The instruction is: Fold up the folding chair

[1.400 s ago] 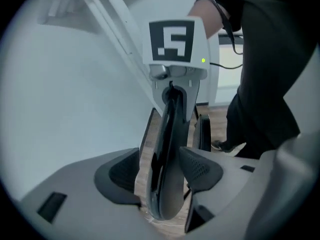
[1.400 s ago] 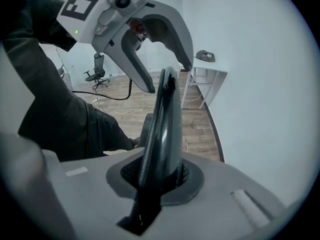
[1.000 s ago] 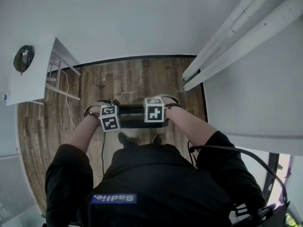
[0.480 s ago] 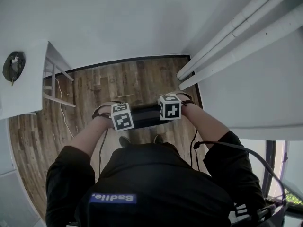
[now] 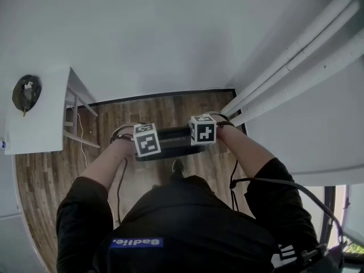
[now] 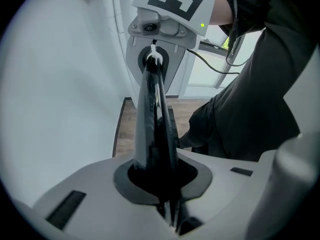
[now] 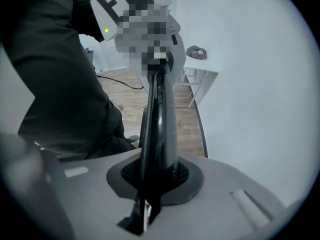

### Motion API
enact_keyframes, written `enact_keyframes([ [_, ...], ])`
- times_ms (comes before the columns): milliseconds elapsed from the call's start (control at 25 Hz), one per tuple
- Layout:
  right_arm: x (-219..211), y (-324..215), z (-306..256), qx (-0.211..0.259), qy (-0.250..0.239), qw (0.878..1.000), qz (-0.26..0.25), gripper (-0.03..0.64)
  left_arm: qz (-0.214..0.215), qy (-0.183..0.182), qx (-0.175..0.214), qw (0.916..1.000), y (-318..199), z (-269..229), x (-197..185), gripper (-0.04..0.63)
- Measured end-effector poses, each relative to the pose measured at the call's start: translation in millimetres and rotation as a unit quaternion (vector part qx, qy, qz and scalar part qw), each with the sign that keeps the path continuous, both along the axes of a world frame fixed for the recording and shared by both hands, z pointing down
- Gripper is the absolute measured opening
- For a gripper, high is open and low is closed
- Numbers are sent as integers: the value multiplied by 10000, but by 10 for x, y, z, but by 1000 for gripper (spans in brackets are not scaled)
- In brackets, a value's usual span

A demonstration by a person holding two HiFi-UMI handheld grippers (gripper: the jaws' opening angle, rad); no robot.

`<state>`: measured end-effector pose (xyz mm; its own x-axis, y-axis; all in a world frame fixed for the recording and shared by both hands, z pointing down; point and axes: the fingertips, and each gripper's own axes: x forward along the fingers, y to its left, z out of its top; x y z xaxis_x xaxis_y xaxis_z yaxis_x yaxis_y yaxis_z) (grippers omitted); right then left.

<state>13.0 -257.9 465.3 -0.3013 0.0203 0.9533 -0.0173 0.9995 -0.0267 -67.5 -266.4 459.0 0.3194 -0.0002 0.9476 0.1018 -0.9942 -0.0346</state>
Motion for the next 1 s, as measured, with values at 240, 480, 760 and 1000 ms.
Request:
enact_keyframes([
  [240, -214, -700, 5, 30, -182, 9993, -322, 40, -453, -200, -98, 9987, -644, -17, -214, 52],
  [480, -240, -1424, 70, -35, -314, 9979, -568, 40, -861, -431, -60, 9953, -1376, 44, -302, 52],
  [760, -385, -2197, 168, -129, -265, 9982, -520, 40, -904, -469, -159, 9947, -2157, 154, -490, 52],
  [1000, -602, -2772, 262, -239, -45, 9996, -148, 40, -544, -155, -450, 9974, -2756, 296, -650, 52],
])
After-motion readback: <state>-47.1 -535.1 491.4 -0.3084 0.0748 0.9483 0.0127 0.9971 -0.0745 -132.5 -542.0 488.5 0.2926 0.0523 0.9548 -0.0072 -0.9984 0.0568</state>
